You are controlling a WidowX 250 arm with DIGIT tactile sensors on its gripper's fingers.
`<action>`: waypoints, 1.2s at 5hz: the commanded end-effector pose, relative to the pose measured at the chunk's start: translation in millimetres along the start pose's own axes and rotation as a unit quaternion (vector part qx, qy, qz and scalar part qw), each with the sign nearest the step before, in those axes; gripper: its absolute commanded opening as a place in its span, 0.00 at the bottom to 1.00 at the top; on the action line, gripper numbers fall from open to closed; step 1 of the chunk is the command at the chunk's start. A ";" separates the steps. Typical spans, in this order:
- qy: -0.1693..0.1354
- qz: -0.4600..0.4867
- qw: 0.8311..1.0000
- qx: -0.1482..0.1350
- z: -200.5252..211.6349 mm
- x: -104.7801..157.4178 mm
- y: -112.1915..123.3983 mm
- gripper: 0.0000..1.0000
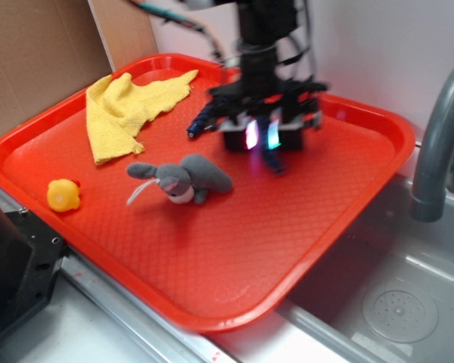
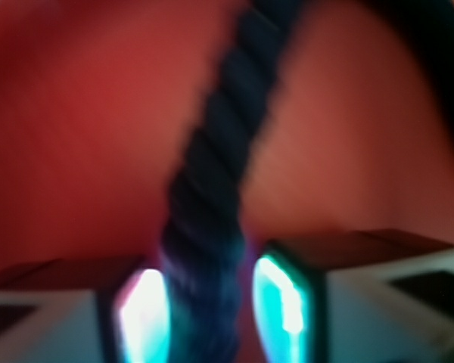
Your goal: Grab the blue rope.
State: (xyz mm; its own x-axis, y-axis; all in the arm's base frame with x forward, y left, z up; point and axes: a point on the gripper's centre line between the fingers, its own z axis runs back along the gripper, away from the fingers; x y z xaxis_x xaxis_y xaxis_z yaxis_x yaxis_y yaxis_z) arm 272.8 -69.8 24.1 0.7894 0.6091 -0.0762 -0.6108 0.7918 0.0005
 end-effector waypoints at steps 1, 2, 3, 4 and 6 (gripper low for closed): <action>0.002 -0.065 0.996 -0.067 49.4 -6.0 32.0 0.00; 0.016 -0.140 0.985 -0.099 83.6 -15.2 36.9 0.00; -0.031 -0.213 0.971 -0.101 132.9 -30.1 50.6 0.00; -0.088 -0.173 0.980 -0.047 184.5 -37.3 82.4 0.00; -0.146 -0.090 0.985 0.000 220.7 -15.8 138.7 0.00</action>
State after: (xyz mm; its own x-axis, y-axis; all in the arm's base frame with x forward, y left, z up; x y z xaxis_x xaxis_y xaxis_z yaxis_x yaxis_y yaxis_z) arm 191.4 30.1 230.8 0.8839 0.4364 0.1681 -0.4467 0.8942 0.0274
